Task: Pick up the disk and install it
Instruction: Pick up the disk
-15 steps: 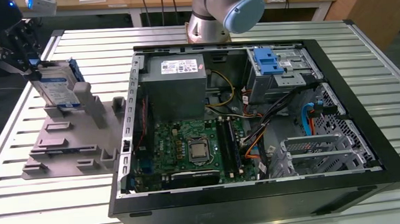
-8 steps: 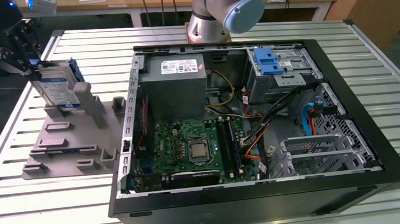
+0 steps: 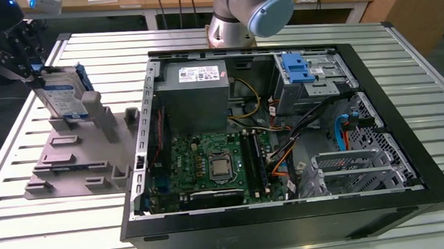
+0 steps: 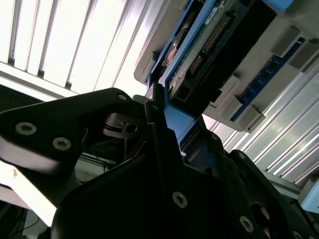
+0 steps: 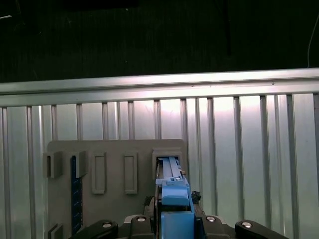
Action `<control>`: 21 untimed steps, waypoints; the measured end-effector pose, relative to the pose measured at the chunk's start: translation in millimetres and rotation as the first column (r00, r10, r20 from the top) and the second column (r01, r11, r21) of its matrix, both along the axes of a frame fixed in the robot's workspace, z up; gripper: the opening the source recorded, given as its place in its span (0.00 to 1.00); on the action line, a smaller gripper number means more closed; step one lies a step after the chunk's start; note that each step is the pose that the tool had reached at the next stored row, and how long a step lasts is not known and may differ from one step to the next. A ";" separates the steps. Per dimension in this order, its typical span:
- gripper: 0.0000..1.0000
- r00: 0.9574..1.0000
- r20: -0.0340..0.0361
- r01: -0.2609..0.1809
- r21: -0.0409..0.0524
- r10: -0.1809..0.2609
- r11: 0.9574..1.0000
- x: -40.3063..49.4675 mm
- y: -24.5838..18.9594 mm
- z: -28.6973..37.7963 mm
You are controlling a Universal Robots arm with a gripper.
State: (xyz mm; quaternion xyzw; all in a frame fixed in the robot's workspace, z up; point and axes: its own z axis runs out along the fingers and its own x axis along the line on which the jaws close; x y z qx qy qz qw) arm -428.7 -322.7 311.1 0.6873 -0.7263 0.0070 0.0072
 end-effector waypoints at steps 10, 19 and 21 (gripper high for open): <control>0.36 1.000 0.000 0.000 0.000 0.000 1.000 0.0 0.0 7.4; 0.36 1.000 0.000 0.000 0.000 0.000 1.000 0.0 0.0 12.2; 0.36 1.000 0.000 0.000 0.000 0.000 1.000 0.0 0.0 13.4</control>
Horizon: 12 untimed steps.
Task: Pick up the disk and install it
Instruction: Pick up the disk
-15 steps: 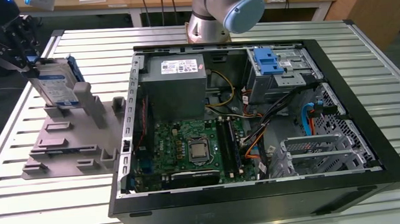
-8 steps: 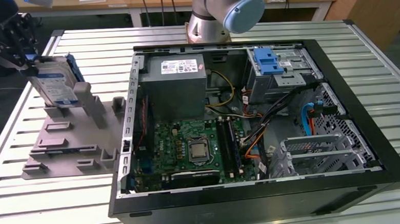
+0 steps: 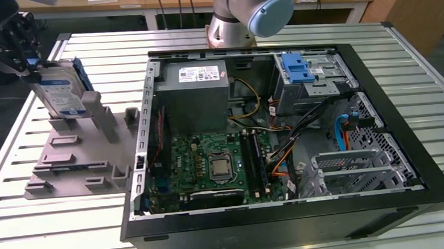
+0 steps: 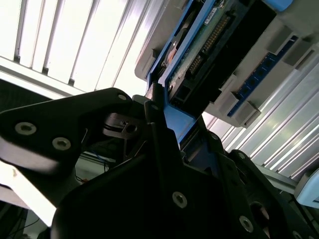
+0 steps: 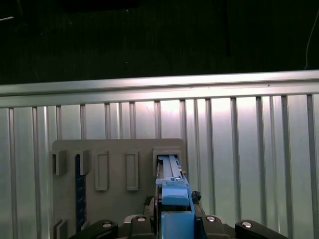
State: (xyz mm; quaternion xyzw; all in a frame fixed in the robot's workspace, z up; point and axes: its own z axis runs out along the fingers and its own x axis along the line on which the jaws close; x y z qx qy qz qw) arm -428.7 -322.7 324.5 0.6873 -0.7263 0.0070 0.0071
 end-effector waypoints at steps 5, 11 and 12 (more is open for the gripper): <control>0.36 1.000 0.000 0.000 0.000 0.000 1.000 0.0 0.0 2.9; 0.36 1.000 0.000 0.000 0.000 0.000 1.000 0.0 0.0 6.3; 0.36 1.000 0.000 0.000 0.001 0.000 1.000 0.0 0.0 7.0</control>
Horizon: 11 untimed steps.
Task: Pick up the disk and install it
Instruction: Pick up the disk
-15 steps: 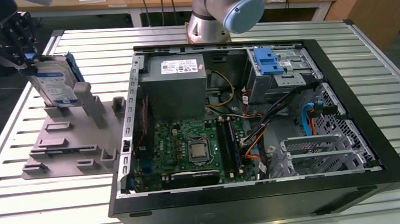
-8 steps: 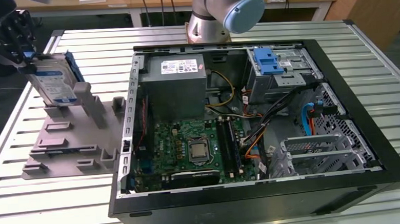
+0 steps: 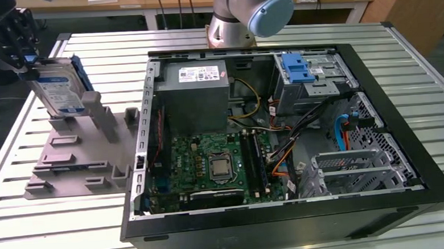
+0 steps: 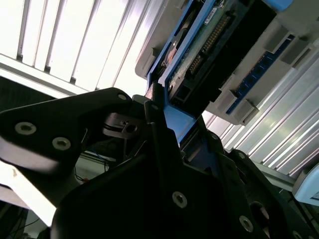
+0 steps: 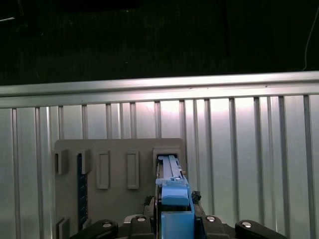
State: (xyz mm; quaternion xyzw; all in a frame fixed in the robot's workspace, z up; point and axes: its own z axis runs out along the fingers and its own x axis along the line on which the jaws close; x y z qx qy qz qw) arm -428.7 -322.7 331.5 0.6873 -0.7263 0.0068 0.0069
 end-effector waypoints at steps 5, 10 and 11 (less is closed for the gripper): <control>0.36 1.000 0.000 0.000 0.005 0.000 1.000 0.0 0.0 1.5; 0.36 1.000 0.000 0.000 0.006 0.000 1.000 0.0 0.0 3.4; 0.36 1.000 0.000 0.000 0.006 0.000 1.000 0.0 0.0 3.9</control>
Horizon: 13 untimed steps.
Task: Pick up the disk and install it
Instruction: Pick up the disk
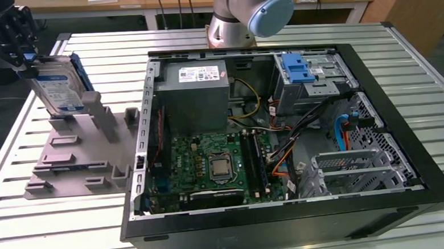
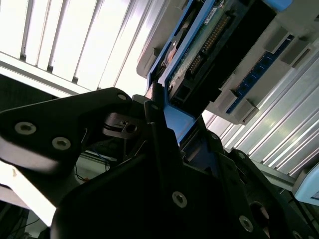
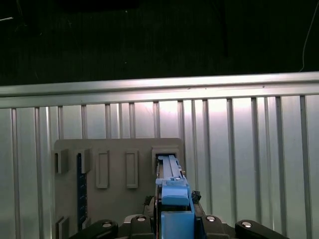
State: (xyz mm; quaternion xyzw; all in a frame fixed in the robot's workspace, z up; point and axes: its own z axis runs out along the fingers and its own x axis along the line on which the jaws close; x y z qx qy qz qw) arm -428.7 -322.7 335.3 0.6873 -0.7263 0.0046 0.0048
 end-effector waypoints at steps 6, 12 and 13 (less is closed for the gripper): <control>0.36 1.000 0.000 0.000 0.000 0.000 1.000 0.0 0.0 2.8; 0.36 1.000 0.000 0.000 0.000 0.000 1.000 0.0 0.0 4.5; 0.36 1.000 0.000 0.000 0.000 0.000 1.000 0.0 0.0 4.7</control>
